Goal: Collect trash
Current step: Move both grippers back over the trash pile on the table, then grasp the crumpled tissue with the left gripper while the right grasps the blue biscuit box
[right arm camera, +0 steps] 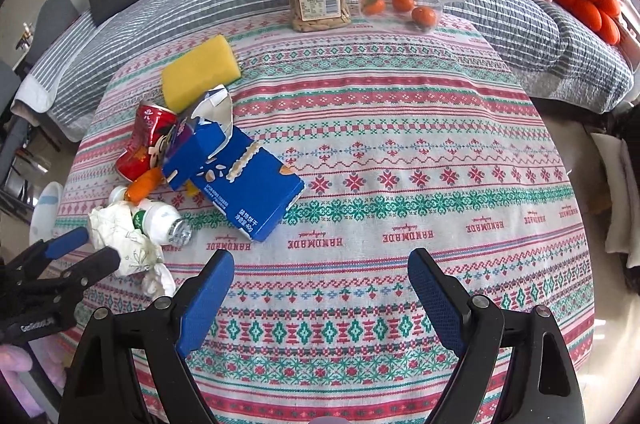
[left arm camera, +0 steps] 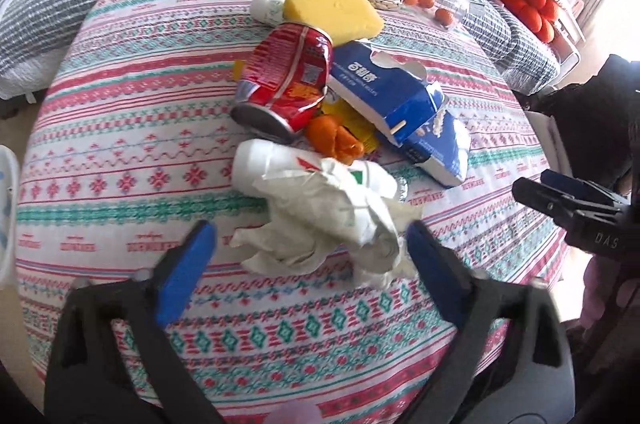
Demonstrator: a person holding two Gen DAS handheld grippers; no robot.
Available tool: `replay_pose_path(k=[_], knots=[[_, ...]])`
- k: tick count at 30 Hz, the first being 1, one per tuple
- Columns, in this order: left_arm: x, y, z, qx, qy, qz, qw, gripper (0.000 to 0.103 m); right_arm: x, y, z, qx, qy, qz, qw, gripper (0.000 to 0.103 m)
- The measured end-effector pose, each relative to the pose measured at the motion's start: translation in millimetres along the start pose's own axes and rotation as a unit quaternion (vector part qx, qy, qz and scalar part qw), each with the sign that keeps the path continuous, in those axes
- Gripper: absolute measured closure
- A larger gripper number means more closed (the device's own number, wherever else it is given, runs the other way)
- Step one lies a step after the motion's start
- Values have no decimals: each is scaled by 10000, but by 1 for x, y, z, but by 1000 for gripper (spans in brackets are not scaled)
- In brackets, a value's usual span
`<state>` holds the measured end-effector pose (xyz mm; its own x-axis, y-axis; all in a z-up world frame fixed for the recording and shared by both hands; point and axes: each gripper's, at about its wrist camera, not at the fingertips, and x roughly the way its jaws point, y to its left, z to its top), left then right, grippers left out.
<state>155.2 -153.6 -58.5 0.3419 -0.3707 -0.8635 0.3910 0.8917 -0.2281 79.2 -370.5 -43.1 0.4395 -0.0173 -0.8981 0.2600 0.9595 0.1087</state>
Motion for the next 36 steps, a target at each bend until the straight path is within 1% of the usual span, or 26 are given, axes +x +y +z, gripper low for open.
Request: replay_pose_path(k=[1,2,3,6,10,13,18,20,24,29,31,33,35,36], knots=[[2,0,1,5,47,-55,10000,35,1,0,1,6,14,6,10000,13],[3,0,1,9,100,-125,9999,42,2,1,3,12,32,12,10000,13],[4,0,1,31,145,-137,9998,54,4,1,4,12,49,21,10000,13],[1,-2,2,104,148,-157,9997,66,10,6,12,9,114,44,9999,13],[-15,1,4,105,2,-266,9996,69,16,20,24,-114,135,58,9998,13],[-30,6,4,107,-135,-320,9993,69,19,37,33,-302,123,73,9994,13],[-47,23,6,8,-342,-217,9992,69,27,73,49,-808,119,63,9966,13],[-50,33,6,-47,-387,-125,9992,69,35,91,52,-1109,180,45,9937,13],[-52,48,7,-202,-395,-25,9990,69,51,117,56,-1488,248,-165,9884,13],[-56,64,7,-364,-407,58,9985,69,68,132,61,-1582,281,-545,9855,13],[-58,69,6,-414,-423,80,9982,69,73,133,65,-1522,255,-619,9861,13],[-59,72,5,-447,-429,104,9980,69,75,131,67,-1455,241,-600,9872,14],[-59,75,3,-469,-418,124,9979,69,77,130,68,-1412,257,-608,9878,21],[-59,76,2,-482,-408,134,9979,69,75,130,68,-1397,255,-612,9880,34]])
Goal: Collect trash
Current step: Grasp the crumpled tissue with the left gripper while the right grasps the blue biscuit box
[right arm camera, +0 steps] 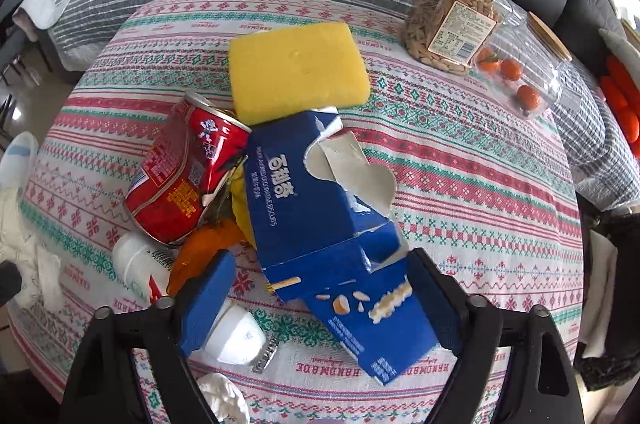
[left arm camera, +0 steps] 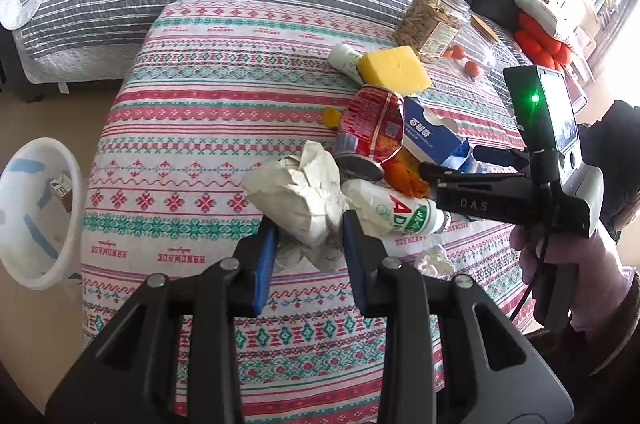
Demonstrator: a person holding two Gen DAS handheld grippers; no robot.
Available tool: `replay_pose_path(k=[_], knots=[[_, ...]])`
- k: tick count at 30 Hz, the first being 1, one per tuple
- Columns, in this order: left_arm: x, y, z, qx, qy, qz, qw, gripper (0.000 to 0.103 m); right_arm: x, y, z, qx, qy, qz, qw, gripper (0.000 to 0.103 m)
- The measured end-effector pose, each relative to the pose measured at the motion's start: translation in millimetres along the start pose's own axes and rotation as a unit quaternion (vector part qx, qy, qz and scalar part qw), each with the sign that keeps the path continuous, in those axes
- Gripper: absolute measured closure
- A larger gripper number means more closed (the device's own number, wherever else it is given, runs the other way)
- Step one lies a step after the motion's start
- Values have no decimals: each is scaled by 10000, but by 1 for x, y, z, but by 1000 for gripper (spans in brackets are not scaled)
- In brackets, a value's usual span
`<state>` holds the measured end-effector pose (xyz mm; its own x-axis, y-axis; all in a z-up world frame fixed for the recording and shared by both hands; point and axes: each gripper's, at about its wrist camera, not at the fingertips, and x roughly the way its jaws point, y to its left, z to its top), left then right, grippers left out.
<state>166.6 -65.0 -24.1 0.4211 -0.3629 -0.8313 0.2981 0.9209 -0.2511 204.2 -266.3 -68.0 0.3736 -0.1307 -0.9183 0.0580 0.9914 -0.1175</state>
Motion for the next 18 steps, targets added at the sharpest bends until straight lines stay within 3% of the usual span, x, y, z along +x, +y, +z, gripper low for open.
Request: replay_pose_path(k=[1,3,7,11,12,14,15,18], knots=[[-1,1,-1,-13,6,9,10000,69,-1,-1,-1,29,3,74,10000,49],[-3,2,-3,-38,-2,13,10000,69,-5,-2,-4,90,36,221,9997,66],[-12,5,-5,-63,-84,4,9999,69,-20,-10,-10,218,-142,327,9991,82],[-21,10,-7,-95,-156,10,9998,69,-39,-19,-17,351,-364,637,9967,84],[-22,12,-7,-118,-166,11,9998,69,-40,-21,-16,352,-399,690,9962,79],[-26,16,-8,-172,-192,12,9997,69,-42,-23,-13,285,-438,728,9960,35],[-27,17,-8,-200,-203,10,9996,69,-44,-23,-11,239,-517,677,9961,8],[-29,22,-7,-266,-224,28,9994,69,-45,-14,-2,-86,-689,448,9966,6]])
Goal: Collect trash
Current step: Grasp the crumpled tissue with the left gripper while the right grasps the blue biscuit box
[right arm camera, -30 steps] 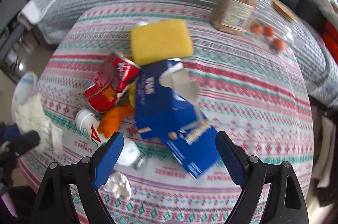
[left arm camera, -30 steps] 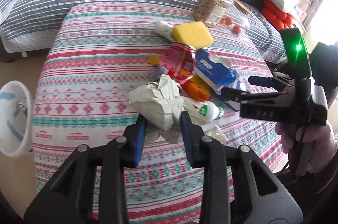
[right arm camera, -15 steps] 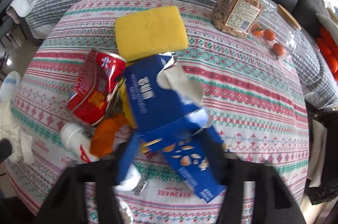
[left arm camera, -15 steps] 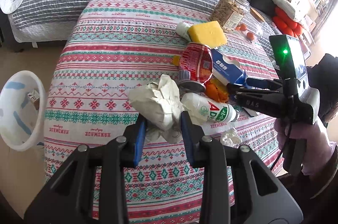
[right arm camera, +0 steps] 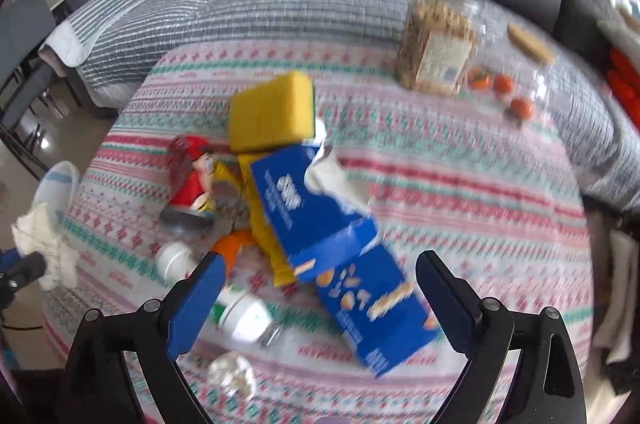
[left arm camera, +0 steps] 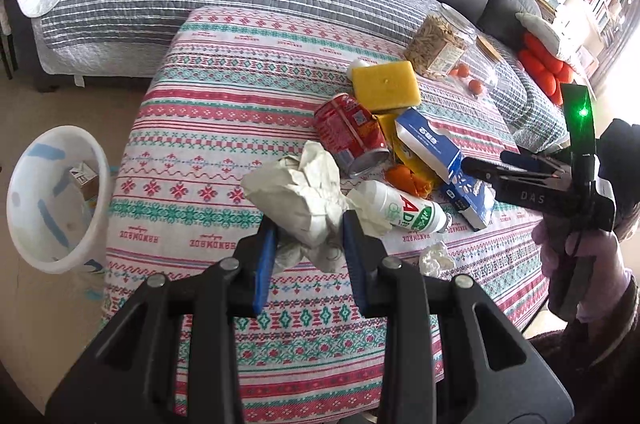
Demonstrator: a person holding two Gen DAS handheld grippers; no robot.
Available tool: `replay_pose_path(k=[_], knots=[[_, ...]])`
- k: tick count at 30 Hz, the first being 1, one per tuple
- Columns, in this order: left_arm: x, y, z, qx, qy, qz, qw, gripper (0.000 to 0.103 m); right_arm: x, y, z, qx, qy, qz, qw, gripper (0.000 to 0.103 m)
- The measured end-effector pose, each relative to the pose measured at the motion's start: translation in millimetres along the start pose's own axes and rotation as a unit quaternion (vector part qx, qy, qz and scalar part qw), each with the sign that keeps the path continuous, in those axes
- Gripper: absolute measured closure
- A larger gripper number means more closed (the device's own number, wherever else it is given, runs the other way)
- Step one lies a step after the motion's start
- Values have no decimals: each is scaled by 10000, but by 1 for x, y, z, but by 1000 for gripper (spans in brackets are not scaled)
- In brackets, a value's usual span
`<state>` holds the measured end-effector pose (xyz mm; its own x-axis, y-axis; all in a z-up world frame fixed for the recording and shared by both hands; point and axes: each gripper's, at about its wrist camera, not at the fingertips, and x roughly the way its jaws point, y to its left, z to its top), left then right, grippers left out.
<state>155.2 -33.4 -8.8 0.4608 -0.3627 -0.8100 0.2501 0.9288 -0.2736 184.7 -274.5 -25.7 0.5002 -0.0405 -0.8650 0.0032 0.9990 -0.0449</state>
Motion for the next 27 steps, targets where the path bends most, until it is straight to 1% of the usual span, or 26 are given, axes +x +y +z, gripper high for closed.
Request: replay_pose_path(k=[1,3,8,10,11,12,13,15,16,17,21,27], knots=[[0,2,1,-19,2,10,10000,69,4,5,4,-117,3,-22,9999,6],[1,5,2,-44,19,34,10000,69,20,13,11,-328,151,-80,9993,6],[7,17,5,-156,93,122,9998,69,67,19,18,-540,633,-573,9949,6],[8,21,5,-182,117,152,9996,69,77,12,19,-406,732,-561,9949,7],[9,22,5,-177,130,171,9996,69,79,7,19,-279,758,-438,9958,8],[9,23,5,-167,144,195,9996,69,78,3,17,-177,761,-334,9964,16],[9,25,4,-165,152,213,9995,69,77,-1,17,-48,777,-214,9967,19],[8,28,3,-172,149,234,9995,69,71,-5,18,86,712,-68,9974,21],[7,30,3,-181,139,244,9994,69,66,-6,18,142,674,3,9976,25],[6,31,3,-185,131,248,9994,69,61,-6,18,203,652,59,9976,42],[-3,36,2,-240,49,245,9994,69,37,-9,15,433,538,165,9975,43],[-16,44,0,-333,-113,263,9990,69,-5,1,12,378,176,285,9987,43]])
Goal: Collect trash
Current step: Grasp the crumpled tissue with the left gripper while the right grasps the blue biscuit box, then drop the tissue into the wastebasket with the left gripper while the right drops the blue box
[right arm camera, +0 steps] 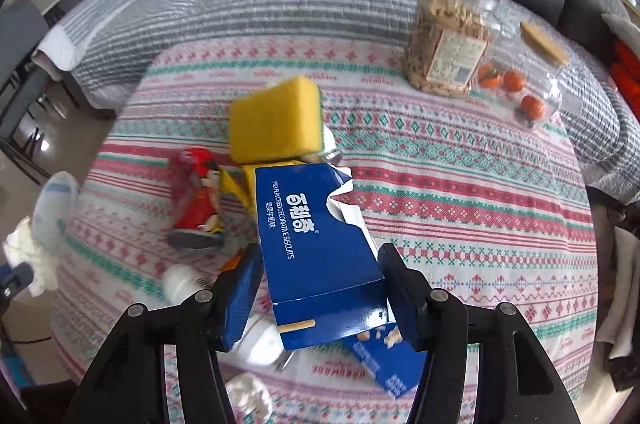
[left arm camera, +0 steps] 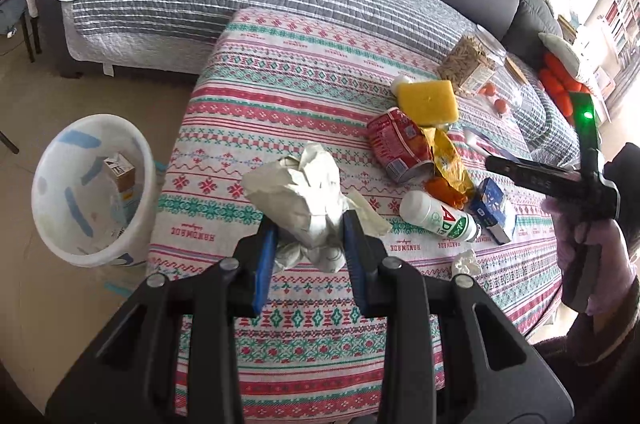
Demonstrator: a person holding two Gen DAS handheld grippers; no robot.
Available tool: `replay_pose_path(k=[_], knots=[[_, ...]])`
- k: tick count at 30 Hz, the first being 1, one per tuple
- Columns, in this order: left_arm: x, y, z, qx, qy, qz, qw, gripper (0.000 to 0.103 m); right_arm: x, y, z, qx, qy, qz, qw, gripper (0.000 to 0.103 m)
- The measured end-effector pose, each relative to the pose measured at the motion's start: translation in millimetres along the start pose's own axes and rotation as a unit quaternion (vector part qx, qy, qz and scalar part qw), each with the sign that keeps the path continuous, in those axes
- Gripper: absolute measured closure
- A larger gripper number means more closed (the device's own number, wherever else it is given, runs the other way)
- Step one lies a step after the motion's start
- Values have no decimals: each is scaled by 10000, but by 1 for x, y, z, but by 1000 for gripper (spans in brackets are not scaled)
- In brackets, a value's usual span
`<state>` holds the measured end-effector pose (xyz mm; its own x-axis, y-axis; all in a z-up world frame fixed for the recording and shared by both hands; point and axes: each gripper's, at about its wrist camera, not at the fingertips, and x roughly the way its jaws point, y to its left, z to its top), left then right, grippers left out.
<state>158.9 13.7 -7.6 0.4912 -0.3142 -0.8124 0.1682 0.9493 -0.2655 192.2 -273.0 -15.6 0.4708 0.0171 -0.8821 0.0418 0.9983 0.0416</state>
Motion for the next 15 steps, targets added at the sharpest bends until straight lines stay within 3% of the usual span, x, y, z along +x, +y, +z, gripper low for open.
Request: replay_pose_path(k=[6,15], knots=[[-11,19,0,-142,-121,138,9997,69,-25,27,-3,-156,-298,256,9991,43],[-22,69,-2,-526,-231,503,9971,69,-28,102,2,-638,-399,625,9952,43]])
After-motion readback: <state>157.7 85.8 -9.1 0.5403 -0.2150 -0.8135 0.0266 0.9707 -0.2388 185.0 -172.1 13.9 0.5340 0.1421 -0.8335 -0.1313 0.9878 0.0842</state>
